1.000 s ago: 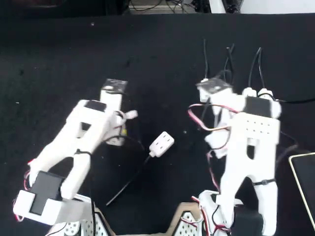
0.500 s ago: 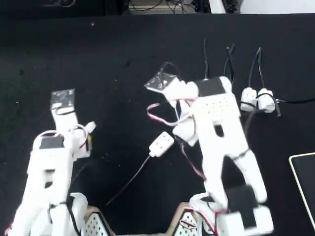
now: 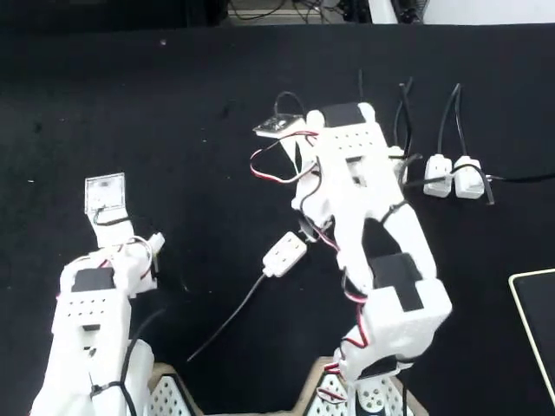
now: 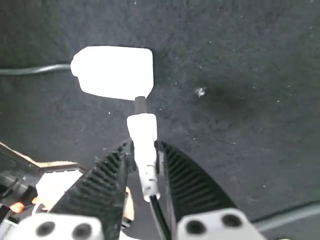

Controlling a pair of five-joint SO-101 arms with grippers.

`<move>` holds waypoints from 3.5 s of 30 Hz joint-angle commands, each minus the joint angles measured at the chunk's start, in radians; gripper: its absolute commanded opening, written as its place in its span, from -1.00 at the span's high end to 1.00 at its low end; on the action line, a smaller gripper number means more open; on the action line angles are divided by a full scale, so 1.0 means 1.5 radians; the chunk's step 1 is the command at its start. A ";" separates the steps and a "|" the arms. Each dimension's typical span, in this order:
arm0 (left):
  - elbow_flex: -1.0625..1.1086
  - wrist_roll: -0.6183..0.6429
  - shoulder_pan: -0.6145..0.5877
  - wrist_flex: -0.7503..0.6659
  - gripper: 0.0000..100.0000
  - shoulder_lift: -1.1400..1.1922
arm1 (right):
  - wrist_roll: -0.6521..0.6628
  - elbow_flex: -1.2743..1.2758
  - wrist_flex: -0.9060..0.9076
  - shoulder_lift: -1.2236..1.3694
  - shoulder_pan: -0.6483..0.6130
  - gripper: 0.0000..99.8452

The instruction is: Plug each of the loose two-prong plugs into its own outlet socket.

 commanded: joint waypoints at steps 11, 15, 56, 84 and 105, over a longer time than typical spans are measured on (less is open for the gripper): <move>0.006 -0.002 0.111 -0.018 0.83 -0.011 | -0.063 -0.037 0.023 0.018 -0.039 0.98; 0.005 -0.002 0.111 -0.018 0.83 -0.011 | -0.062 -0.039 0.021 0.023 -0.081 0.98; 0.007 -0.005 0.105 -0.014 0.83 -0.017 | 0.061 -0.067 0.023 0.114 -0.056 0.98; 0.005 -0.005 0.105 -0.014 0.83 -0.017 | -0.095 -0.067 0.024 0.119 -0.122 0.98; 0.005 -0.005 0.104 -0.015 0.83 -0.017 | -0.171 0.020 0.027 0.049 -0.125 0.98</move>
